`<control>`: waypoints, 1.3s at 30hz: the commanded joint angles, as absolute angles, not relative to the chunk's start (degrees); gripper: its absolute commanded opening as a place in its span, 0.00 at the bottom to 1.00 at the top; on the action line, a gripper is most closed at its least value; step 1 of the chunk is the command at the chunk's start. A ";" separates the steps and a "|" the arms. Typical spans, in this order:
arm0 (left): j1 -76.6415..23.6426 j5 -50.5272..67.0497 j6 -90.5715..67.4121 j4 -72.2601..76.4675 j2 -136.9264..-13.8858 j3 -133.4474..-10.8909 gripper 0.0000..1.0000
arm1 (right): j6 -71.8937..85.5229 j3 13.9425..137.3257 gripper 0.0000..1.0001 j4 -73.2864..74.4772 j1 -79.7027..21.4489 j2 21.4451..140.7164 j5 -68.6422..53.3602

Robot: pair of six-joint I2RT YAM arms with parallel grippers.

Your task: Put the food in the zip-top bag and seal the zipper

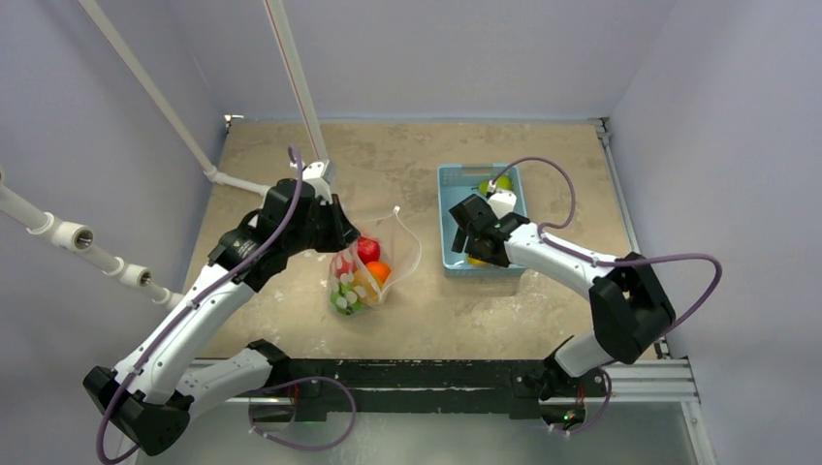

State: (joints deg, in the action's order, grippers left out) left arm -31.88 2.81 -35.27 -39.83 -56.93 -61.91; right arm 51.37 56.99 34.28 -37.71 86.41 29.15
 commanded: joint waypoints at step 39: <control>-31.37 0.86 -36.53 -39.18 -54.71 -61.70 0.00 | 41.28 65.77 0.00 26.10 -34.51 79.28 30.78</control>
State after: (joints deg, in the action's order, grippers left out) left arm -31.88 2.26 -35.40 -39.97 -55.16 -60.23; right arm 44.75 61.01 26.57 -34.70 83.31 27.88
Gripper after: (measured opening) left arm 0.008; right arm 0.567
